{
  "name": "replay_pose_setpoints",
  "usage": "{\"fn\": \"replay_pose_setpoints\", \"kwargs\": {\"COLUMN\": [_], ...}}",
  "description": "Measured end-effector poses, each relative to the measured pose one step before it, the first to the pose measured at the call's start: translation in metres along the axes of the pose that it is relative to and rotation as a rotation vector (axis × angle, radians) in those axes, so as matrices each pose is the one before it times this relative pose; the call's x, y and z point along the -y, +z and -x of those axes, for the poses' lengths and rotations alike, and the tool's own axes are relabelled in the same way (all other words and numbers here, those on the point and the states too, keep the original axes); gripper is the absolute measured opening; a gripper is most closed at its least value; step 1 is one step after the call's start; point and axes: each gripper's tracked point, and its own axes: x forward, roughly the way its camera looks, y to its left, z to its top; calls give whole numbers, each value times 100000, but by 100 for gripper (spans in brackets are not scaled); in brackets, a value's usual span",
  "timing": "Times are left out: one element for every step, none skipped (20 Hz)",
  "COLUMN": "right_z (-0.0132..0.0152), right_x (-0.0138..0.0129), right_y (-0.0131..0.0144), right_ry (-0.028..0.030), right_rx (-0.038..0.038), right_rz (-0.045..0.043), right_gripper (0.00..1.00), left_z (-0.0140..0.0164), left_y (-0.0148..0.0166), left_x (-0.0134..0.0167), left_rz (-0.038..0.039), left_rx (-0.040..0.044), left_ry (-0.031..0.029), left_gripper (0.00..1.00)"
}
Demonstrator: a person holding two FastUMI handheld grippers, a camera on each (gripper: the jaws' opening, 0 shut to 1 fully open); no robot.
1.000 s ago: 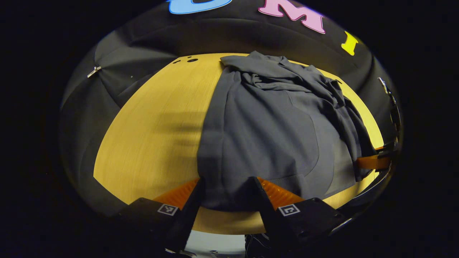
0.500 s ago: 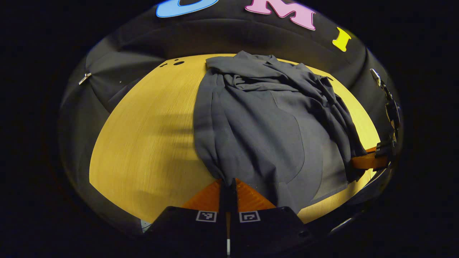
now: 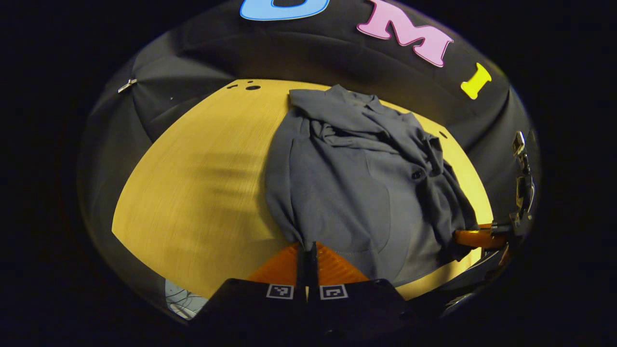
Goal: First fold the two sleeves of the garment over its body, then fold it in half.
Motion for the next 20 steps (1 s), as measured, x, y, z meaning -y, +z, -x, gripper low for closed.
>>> {"fn": "replay_pose_setpoints", "kwargs": {"right_z": [201, 162, 137, 397, 71, 124, -102, -7, 35, -134, -164, -235, -309, -205, -336, -352, -430, -439, -392, -428], "right_x": [-206, -256, -332, 31, 28, 13, 181, 160, 80, -77, 212, 327, 250, 268, 150, 169, 203, 259, 344, 241], "right_y": [832, 970, 925, 784, 962, 1104, 990, 814, 1136, 1137, 1072, 904, 854, 722, 731, 817, 783, 774, 801, 767], "right_ry": [772, 475, 814, 1014, 458, 464, -46, 152, 339, 220, 168, 255, 73, 167, 193, 173, 33, 51, 63, 11], "right_rx": [1982, 2088, 1746, 1478, 1567, 1793, 1539, 1649, 1864, 1914, 1645, 1343, 1210, 1145, 963, 968, 850, 962, 1048, 892], "right_rz": [-1001, -673, -277, 208, 139, 5, -82, -404, -754, -634, -218, 62, 39, -3, -92, 22, 343, 513, 446, 386], "right_gripper": [6, 6, 6, 6, 6, 6, 6, 6, 6, 6, 6, 6, 6, 6, 6, 6, 6, 6, 6, 6], "left_z": [391, 242, 255, 56, 96, -2, 42, -42, -43, -101, -144, -211, -148, -295, -349, -407, -381, -518, -576, -646], "left_y": [804, 921, 1017, 835, 993, 932, 1051, 1013, 934, 1001, 953, 807, 846, 845, 939, 957, 964, 983, 1063, 946], "left_x": [436, 533, 501, 382, 264, 249, 124, 194, 111, 180, 107, 81, 114, 117, 22, 161, 188, 47, 201, 369], "left_rz": [-303, -120, 485, 476, 498, 464, 399, 390, 490, 383, 259, 249, -44, -352, -296, -17, -69, -301, -30, 243], "left_rx": [1280, 1582, 1712, 1234, 1440, 1352, 1671, 1529, 1403, 1331, 1185, 1020, 1061, 938, 1195, 1183, 1176, 1380, 1366, 914], "left_ry": [-1209, -1494, -1276, -1061, -696, -476, -244, -481, -277, -301, -201, -204, -249, -22, 39, -113, -37, 241, -276, -521], "left_gripper": [5, 5, 5, 5, 5, 6, 6, 6, 6, 6, 6, 6, 6, 6, 6, 6, 6, 5, 5, 2]}}
